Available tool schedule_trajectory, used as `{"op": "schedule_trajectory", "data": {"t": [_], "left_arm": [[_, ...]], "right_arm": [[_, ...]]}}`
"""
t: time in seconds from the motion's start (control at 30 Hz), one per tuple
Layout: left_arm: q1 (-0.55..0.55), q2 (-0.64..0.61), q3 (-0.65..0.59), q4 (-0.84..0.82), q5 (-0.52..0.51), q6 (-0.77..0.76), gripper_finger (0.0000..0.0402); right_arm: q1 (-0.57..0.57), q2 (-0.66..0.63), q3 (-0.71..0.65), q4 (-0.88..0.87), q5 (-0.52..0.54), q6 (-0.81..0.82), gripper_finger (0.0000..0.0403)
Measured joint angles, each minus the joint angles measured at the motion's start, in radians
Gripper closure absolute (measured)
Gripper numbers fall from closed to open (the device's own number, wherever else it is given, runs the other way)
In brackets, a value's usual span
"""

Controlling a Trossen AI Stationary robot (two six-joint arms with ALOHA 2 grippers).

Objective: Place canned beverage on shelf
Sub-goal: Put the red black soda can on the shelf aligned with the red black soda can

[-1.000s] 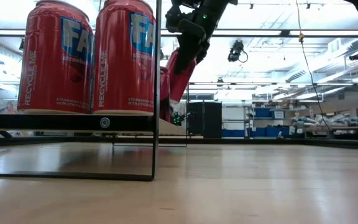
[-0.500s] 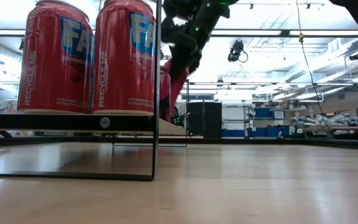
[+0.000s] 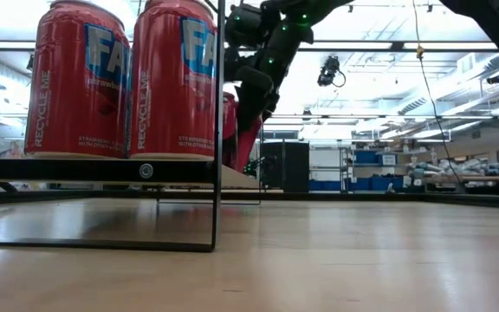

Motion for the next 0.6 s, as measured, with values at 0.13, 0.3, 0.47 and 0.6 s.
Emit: {"op": "schedule_trajectory", "data": {"t": [0.13, 0.3, 0.47, 0.6], "left_arm": [[0.001, 0.0, 0.0, -0.037, 0.0, -0.016, 0.0153], [0.001, 0.0, 0.0, -0.034, 0.0, -0.017, 0.0153], [0.001, 0.0, 0.0, -0.034, 0.0, -0.017, 0.0153], [0.001, 0.0, 0.0, -0.034, 0.0, -0.017, 0.0153]], "right_arm": [[-0.006, 0.014, 0.003, -0.007, 0.007, -0.009, 0.0074], [-0.007, 0.011, 0.002, -0.007, 0.006, -0.01, 0.0072], [-0.005, 0.01, 0.002, 0.005, 0.004, -0.024, 0.0051], [-0.004, 0.014, 0.002, 0.014, 0.004, -0.025, 0.004]]}}
